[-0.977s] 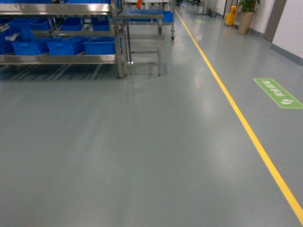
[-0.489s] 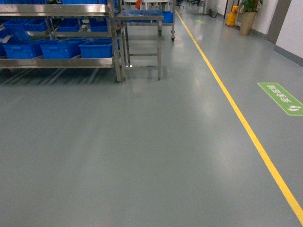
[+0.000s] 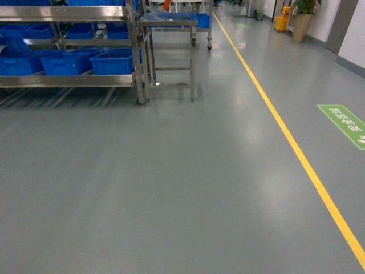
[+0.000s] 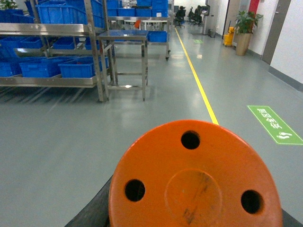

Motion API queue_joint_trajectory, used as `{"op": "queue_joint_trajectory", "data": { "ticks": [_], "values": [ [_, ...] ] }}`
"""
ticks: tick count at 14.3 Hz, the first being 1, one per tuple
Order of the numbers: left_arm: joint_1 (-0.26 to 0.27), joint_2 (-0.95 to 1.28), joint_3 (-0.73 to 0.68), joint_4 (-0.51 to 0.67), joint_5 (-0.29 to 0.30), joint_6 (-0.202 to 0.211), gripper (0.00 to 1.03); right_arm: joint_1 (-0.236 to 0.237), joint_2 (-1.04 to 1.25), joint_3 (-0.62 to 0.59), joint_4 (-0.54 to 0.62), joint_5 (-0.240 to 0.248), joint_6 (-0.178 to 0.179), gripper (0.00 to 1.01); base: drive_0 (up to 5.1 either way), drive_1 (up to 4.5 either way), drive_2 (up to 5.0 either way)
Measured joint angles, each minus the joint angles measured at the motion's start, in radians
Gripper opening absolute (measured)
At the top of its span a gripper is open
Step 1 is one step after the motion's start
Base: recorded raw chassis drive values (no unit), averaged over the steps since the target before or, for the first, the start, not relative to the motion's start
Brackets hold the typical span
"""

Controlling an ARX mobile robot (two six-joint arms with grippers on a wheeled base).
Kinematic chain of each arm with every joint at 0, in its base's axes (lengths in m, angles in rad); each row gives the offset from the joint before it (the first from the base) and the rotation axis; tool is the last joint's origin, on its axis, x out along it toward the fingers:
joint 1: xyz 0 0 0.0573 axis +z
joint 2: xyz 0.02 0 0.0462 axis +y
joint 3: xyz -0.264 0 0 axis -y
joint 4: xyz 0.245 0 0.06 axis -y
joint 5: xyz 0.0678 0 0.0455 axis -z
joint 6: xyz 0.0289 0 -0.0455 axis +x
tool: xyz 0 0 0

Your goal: Sort blue parts and orange caps into right shelf containers

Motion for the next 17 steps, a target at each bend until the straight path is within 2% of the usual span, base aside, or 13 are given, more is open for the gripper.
{"op": "queue_joint_trajectory", "data": {
  "ticks": [17],
  "values": [
    [0.000,0.000,0.000,0.002,0.000,0.000,0.43,0.000,0.000,0.000,0.002,0.000,0.000,0.45,-0.1,4.26,-4.4]
  ]
}}
